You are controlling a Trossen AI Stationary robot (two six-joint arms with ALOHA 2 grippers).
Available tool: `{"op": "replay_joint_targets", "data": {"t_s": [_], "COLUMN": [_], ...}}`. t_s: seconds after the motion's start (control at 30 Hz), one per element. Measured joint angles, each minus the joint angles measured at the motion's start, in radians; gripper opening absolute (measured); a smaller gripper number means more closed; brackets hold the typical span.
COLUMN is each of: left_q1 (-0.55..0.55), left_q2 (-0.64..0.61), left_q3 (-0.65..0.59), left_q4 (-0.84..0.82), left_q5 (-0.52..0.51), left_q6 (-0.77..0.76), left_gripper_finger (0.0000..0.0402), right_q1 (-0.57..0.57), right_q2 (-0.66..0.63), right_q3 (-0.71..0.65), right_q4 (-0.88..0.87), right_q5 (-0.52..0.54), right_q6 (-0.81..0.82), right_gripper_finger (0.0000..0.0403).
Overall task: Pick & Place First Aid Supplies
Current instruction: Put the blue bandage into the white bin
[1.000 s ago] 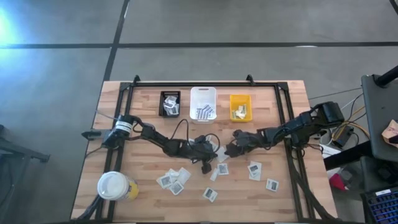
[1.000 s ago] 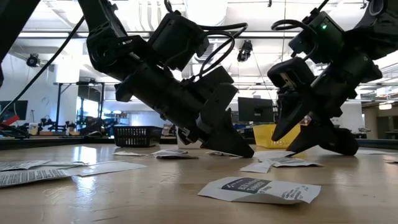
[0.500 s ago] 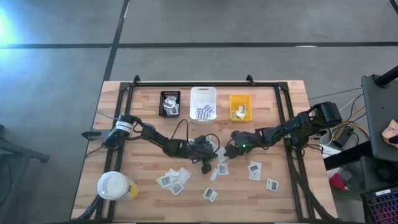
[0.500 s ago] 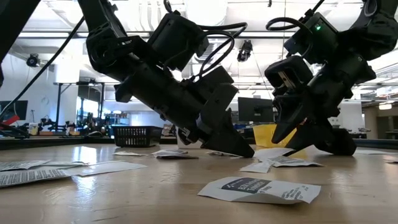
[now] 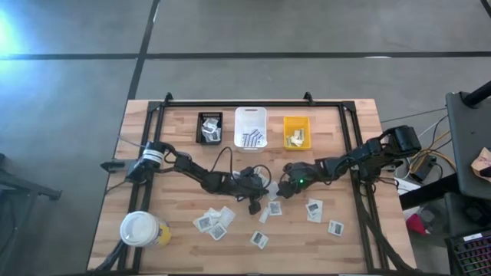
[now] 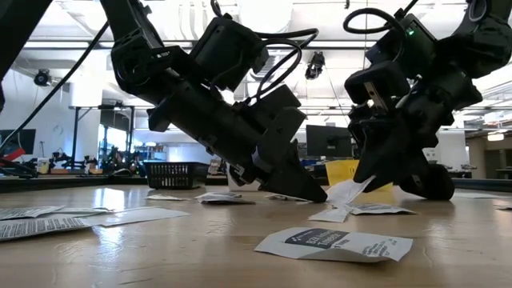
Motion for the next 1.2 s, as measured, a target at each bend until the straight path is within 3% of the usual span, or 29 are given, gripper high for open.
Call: {"op": "replay_joint_targets", "data": {"t_s": [0.27,0.87,1.0,1.2], "left_q1": [0.0,0.0,0.0,0.001], "left_q2": [0.0,-0.063,-0.065,-0.066], "left_q3": [0.0,-0.003,-0.003,-0.003], "left_q4": [0.003,-0.058,-0.059,-0.051], "left_q5": [0.0,0.031,0.032,0.032], "left_q6": [0.024,0.046,0.053,0.073], "left_gripper_finger": [0.0,0.0002,0.0024,0.0089], "right_q1": [-0.007,-0.002,-0.002,-0.002], "right_q2": [-0.001,-0.001,-0.001,-0.001], "right_q3": [0.0,0.002,0.002,0.002], "right_q4": [0.0,-0.003,-0.004,-0.005], "right_q5": [0.008,0.019,0.019,0.023], "right_q6": [-0.007,-0.101,-0.113,-0.127], "right_gripper_finger": [0.0012,0.0008,0.0008,0.0008]}}
